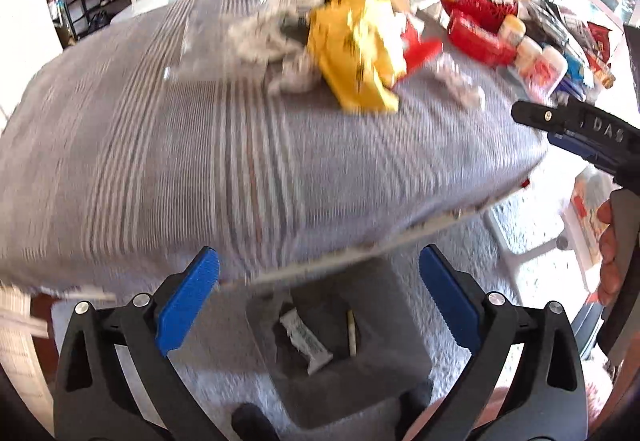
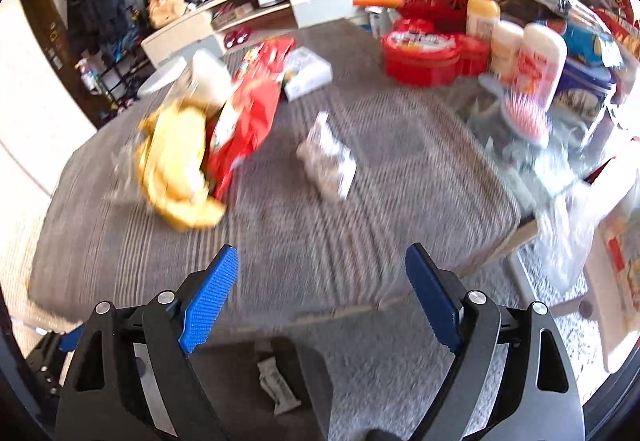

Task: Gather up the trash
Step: 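Grasp the crumpled white barcode bag with the right tool while the left tool grasps the yellow paper bag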

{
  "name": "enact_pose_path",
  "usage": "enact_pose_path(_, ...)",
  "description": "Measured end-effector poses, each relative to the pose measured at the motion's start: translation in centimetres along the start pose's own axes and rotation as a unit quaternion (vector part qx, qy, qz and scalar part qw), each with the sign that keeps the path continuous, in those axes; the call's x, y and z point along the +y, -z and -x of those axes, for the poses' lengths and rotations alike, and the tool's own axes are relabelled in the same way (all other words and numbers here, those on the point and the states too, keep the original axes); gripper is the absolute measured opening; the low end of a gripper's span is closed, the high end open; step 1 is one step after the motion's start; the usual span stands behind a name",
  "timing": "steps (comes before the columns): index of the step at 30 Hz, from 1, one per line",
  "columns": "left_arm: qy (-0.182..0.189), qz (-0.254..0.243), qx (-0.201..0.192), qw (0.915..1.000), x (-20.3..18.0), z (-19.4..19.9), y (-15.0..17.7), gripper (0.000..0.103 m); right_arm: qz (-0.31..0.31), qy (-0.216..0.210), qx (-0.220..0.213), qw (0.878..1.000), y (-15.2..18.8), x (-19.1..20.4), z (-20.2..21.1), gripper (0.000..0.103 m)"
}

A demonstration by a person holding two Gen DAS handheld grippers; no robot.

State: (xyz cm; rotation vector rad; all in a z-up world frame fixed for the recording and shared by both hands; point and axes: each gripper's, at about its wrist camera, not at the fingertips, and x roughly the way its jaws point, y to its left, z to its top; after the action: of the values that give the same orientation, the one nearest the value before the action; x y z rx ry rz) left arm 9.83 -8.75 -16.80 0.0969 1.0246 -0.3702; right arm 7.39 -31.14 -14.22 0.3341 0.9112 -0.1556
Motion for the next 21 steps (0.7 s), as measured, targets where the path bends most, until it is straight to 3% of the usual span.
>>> enact_pose_path(7,-0.002,-0.014,-0.04,0.9991,-0.3,0.1,-6.1,0.095,-0.022,0.014,-0.009,1.0,-4.3,-0.9,-2.5,0.086)
enact_pose_path(12,-0.003,-0.008,-0.081,0.9967,-0.2,-0.6,-10.1,0.095,-0.024,0.017,0.005,1.0,-5.2,-1.4,-5.0,0.086)
enact_pose_path(19,0.012,-0.005,-0.08,0.9967,-0.7,-3.3,-12.7,0.095,-0.017,0.015,0.019,1.0,-5.4,-1.4,-7.4,0.084)
enact_pose_path(21,0.006,-0.007,-0.078,0.9969,-0.8,-4.0,-13.0,0.095,-0.01,0.016,0.021,1.0,-5.4,-1.4,-7.7,0.079)
